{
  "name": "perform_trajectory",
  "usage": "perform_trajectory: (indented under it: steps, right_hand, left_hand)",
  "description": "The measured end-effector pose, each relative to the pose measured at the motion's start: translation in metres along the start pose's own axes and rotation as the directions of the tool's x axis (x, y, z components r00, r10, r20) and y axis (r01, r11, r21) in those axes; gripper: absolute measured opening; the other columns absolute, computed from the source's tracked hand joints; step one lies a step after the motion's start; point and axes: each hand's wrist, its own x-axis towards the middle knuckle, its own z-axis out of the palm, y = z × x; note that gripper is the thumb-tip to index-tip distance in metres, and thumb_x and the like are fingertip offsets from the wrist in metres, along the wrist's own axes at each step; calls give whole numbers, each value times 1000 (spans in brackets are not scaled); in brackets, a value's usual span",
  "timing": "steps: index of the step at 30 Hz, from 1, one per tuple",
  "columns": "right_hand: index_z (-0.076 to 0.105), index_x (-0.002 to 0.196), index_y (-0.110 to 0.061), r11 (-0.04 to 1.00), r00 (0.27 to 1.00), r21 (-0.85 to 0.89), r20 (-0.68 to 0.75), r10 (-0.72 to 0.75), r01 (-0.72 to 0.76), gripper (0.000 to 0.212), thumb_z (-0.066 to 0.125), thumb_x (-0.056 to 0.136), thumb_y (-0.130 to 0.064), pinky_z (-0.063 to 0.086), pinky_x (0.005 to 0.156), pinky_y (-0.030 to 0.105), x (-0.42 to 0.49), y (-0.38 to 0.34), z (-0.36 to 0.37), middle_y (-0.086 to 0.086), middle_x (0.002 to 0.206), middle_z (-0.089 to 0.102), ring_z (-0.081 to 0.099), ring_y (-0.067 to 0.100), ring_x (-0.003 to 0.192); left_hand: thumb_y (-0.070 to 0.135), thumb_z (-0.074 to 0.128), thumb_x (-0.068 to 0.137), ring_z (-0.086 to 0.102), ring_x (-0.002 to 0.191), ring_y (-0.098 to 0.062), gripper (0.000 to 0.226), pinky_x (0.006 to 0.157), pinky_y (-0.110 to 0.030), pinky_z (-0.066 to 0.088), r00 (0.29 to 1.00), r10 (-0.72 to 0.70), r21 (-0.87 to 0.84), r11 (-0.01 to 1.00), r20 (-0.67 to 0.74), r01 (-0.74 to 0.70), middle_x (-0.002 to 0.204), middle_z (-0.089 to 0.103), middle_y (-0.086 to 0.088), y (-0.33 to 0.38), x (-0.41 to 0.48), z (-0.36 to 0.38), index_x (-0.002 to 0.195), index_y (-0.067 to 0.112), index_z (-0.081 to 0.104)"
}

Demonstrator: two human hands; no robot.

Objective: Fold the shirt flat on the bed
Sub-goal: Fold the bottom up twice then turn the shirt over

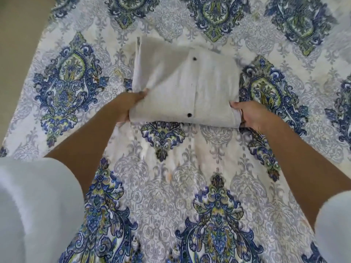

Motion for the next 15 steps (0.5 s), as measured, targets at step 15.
perform_trajectory:
  steps: [15]
  right_hand:
    - [57, 114, -10, 967, 947, 145, -276, -163, 209, 45, 65, 84, -42, 42, 98, 35, 3, -51, 22, 0, 113, 57, 51, 17, 105]
  left_hand:
    - [12, 62, 86, 65, 92, -31, 7, 84, -46, 54, 953, 246, -39, 966, -176, -257, 97, 67, -10, 49, 26, 11, 93, 10, 63]
